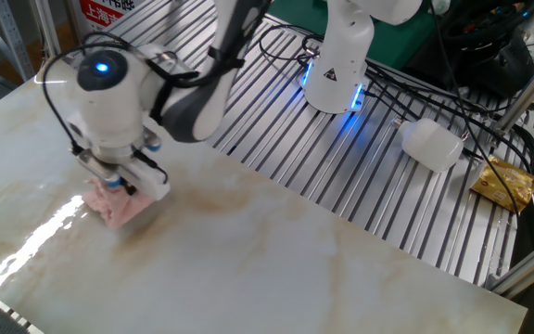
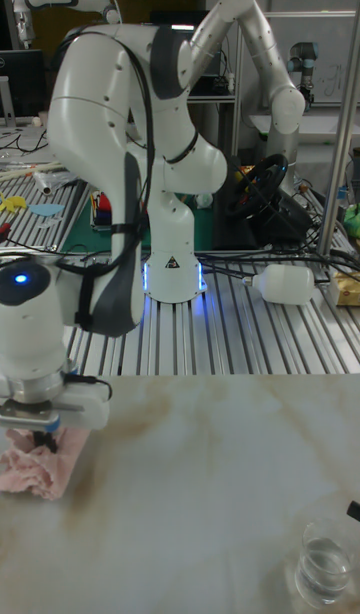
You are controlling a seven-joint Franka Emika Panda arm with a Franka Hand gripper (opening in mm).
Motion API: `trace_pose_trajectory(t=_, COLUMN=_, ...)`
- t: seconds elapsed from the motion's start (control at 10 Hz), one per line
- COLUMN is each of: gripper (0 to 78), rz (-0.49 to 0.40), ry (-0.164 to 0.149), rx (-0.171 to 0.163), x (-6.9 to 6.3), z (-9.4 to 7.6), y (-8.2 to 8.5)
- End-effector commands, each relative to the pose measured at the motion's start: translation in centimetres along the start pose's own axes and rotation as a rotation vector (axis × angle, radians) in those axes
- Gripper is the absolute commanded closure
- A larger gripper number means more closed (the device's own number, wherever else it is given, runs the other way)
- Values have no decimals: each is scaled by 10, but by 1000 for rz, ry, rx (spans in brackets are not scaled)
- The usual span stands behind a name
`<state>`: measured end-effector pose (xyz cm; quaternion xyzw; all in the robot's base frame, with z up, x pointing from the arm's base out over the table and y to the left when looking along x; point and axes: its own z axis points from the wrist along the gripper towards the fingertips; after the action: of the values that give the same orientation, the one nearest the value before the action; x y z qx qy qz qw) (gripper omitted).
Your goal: Clean the tabletop with a sponge
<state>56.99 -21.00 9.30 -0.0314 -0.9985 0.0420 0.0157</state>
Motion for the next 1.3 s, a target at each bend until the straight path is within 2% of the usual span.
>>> trace_pose_trajectory(t=0.1, gripper=764, rz=-4, ry=-3, rx=5, x=-6, z=-17, y=19)
trace_pose_trajectory(t=0.2, gripper=764, rz=-2, ry=-4, rx=1, x=-4, z=-23, y=27)
trace_pose_trajectory(t=0.3, gripper=764, rz=11, ry=-9, rx=-33, x=1, z=-31, y=46)
trace_pose_trajectory(t=0.6, gripper=764, rz=9, ry=-22, rx=-52, x=17, z=-46, y=86)
trace_pose_trajectory(t=0.8, gripper=764, rz=7, ry=-19, rx=-63, x=23, z=-54, y=98)
trace_pose_trajectory(t=1.0, gripper=764, rz=-2, ry=6, rx=-64, x=24, z=-56, y=100)
trace_pose_trajectory(t=1.2, gripper=764, rz=-4, ry=18, rx=-47, x=24, z=-56, y=100)
trace_pose_trajectory(t=1.3, gripper=764, rz=-42, ry=19, rx=-39, x=24, z=-56, y=100)
